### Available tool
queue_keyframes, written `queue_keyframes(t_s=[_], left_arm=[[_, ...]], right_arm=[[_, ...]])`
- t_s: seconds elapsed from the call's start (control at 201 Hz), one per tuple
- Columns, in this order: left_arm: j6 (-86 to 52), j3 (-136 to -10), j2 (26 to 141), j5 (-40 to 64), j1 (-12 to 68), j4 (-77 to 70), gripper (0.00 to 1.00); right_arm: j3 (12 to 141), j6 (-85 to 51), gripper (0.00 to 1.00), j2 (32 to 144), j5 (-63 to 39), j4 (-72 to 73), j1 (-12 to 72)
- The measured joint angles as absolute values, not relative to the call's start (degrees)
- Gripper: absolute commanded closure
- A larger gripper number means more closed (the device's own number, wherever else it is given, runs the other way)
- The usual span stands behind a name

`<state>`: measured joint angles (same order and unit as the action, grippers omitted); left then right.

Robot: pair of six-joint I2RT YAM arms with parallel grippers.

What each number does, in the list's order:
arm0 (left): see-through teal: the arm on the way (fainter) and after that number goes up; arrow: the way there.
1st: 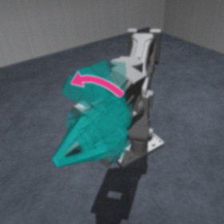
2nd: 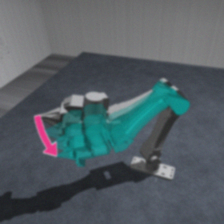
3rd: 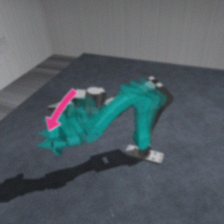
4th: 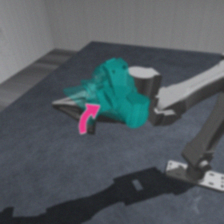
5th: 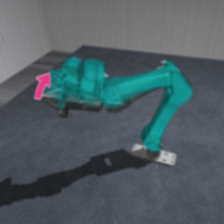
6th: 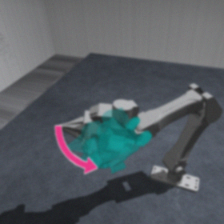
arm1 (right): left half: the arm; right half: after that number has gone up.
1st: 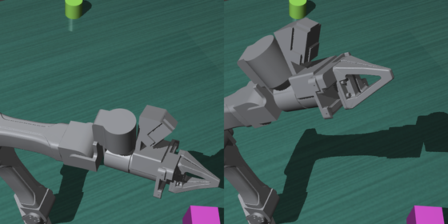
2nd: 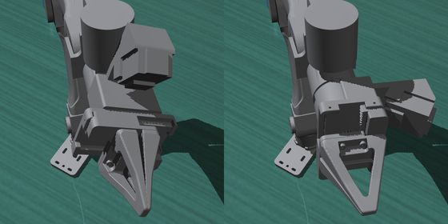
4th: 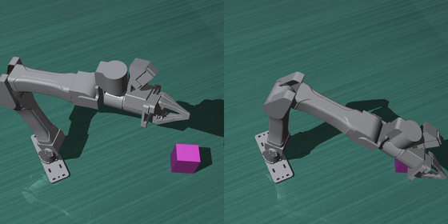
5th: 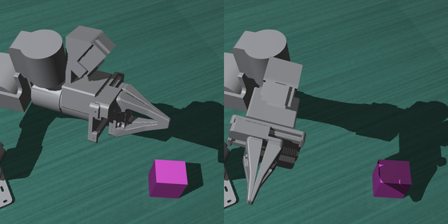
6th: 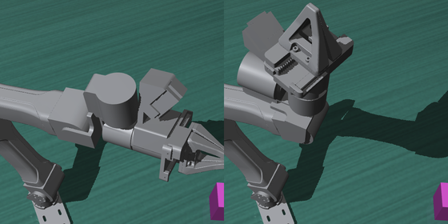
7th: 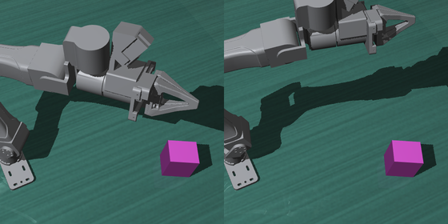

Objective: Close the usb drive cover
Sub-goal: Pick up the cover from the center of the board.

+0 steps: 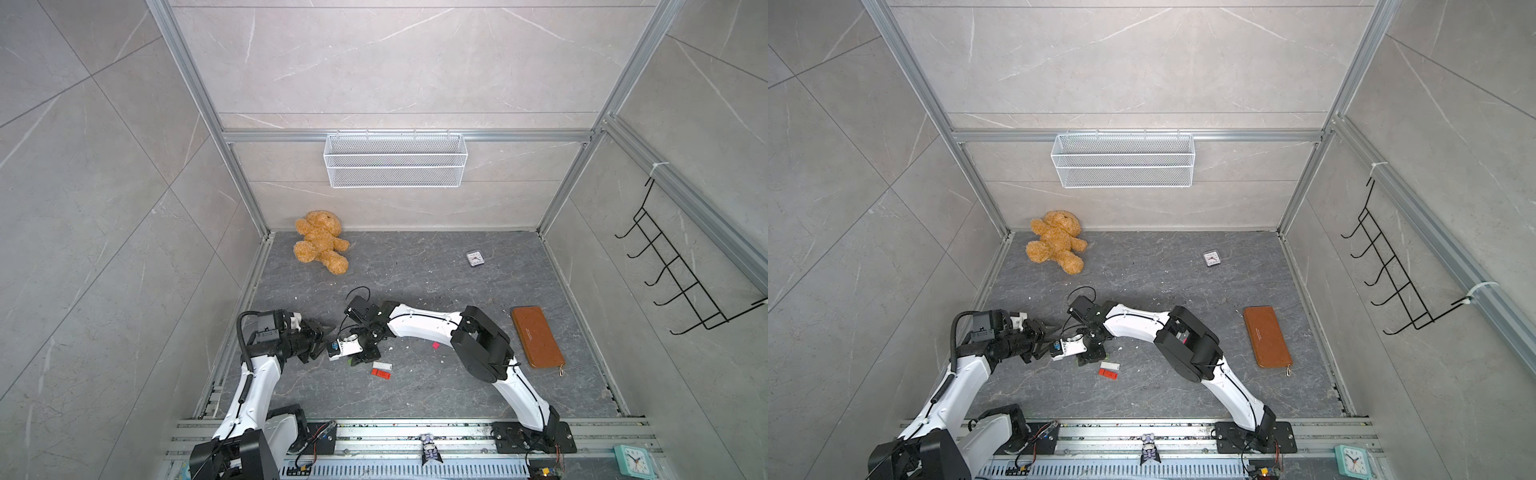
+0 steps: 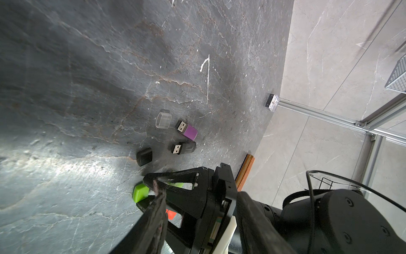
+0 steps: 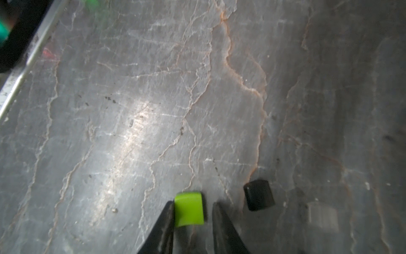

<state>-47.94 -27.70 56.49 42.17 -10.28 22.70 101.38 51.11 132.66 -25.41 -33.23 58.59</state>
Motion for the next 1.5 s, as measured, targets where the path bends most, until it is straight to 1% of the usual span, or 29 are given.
queue_keyframes(t_s=[0.15,0.299,0.414,0.833,0.932,1.162,1.501], left_arm=[[-47.97,-27.07,56.4,42.19,-10.28,22.7,0.46],[-48.21,-26.24,56.21,42.35,-10.28,22.2,0.46],[-47.92,-26.37,56.45,43.22,-10.28,22.31,0.46],[-49.93,-23.11,51.99,47.18,-10.28,17.67,0.46],[-50.39,-22.11,52.53,48.49,-10.28,16.84,0.48],[-51.16,-22.0,54.92,51.22,-9.37,14.15,0.62],[-51.83,-21.82,55.22,51.57,-4.78,11.38,0.63]], right_arm=[[101.32,50.81,0.77,132.62,-25.34,-33.04,58.59],[98.7,48.8,0.78,131.13,-25.32,-30.57,58.59],[94.85,46.04,0.78,128.75,-26.06,-28.29,58.46],[93.82,39.03,0.78,122.39,-28.58,-25.89,54.65],[93.54,37.63,0.78,122.39,-29.41,-25.43,54.06],[93.36,35.24,0.78,122.37,-32.4,-24.56,52.99],[93.38,33.78,0.78,122.34,-36.75,-24.12,51.88]])
